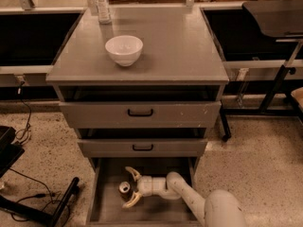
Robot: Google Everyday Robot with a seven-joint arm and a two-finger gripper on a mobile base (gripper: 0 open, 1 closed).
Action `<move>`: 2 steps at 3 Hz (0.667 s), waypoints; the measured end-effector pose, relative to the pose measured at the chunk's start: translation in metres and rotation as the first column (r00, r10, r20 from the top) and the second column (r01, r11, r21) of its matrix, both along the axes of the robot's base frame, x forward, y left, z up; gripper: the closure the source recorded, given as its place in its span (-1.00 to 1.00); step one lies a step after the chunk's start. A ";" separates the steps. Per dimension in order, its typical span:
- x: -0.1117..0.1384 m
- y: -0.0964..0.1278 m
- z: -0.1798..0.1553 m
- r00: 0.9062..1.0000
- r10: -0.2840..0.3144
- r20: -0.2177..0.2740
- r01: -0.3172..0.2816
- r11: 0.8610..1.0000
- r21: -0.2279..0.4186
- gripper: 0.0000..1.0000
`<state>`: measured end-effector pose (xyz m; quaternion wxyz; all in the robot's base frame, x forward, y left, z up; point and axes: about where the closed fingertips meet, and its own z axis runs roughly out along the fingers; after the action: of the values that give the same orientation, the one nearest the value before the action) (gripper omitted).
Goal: Place orange can into bottom drawer
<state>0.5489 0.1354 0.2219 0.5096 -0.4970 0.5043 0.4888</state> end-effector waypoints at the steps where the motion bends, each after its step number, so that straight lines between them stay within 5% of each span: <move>1: -0.018 -0.028 0.025 0.998 0.066 0.018 -0.065 0.996 -0.062 -1.00; 2: -0.049 -0.063 0.055 0.986 0.165 -0.012 -0.165 0.976 -0.142 -1.00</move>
Offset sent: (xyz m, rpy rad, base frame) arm -0.0909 -0.1135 0.0996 -0.2474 0.0325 0.3012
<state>0.4997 0.0723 0.2774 0.4302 -0.5724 0.4949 0.4923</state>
